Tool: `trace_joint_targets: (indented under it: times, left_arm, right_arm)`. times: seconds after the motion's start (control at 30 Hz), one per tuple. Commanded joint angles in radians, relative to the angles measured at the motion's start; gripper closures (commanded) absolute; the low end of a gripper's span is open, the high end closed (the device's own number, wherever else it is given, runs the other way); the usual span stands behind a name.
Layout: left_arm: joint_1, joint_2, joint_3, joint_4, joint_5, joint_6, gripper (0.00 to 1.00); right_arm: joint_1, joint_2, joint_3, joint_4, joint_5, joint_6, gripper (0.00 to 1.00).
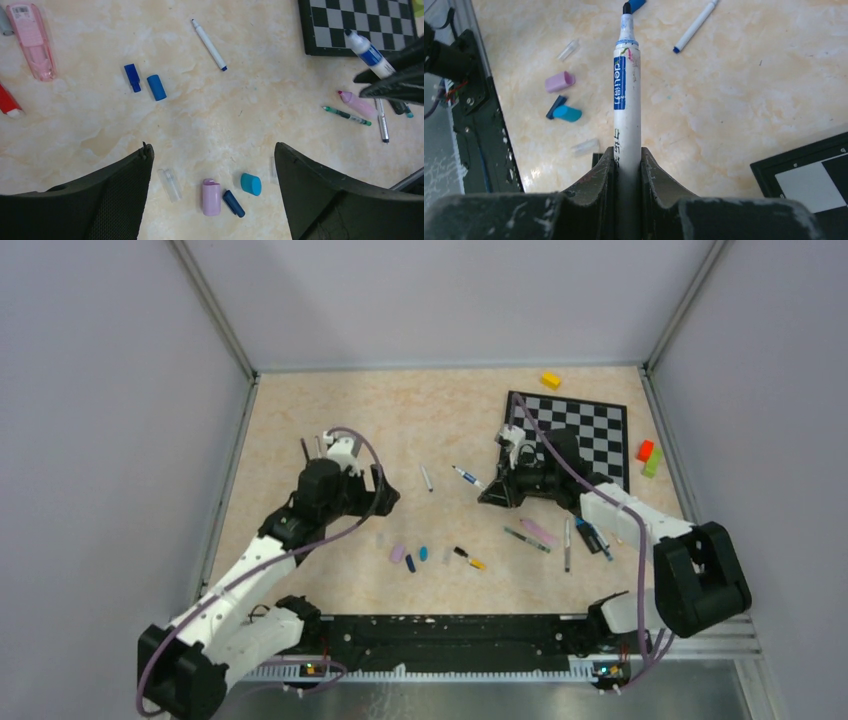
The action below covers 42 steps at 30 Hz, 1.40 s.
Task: Open the pen caps
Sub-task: Place the pen at the center of the board.
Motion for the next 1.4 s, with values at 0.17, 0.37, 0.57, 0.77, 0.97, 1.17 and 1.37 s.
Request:
trace_joint_targets:
  times: [0.17, 0.37, 0.57, 0.77, 0.97, 1.17, 1.37]
  left_arm:
    - [0.006, -0.218, -0.179, 0.169, 0.008, -0.040, 0.07]
    - [0.005, -0.284, -0.189, 0.105, -0.051, -0.029, 0.06]
    - [0.006, -0.324, -0.194, 0.099, -0.113, -0.024, 0.05]
    - [0.007, -0.316, -0.206, 0.105, -0.110, -0.038, 0.05]
    - [0.007, -0.322, -0.204, 0.088, -0.102, -0.049, 0.05]
    - [0.006, -0.338, -0.199, 0.067, -0.096, -0.063, 0.05]
    - [0.006, -0.348, -0.201, 0.056, -0.085, -0.082, 0.05]
  right_arm:
    - [0.141, 0.287, 0.290, -0.011, 0.381, 0.266, 1.00]
    - [0.178, 0.452, 0.418, -0.007, 0.524, 0.363, 1.00]
    - [0.205, 0.562, 0.475, -0.006, 0.590, 0.411, 1.00]
    - [0.215, 0.626, 0.520, -0.022, 0.629, 0.418, 0.96]
    - [0.218, 0.666, 0.532, -0.039, 0.631, 0.411, 0.90]
    - [0.219, 0.670, 0.517, -0.038, 0.641, 0.396, 0.80]
    - [0.219, 0.669, 0.503, -0.038, 0.634, 0.389, 0.78]
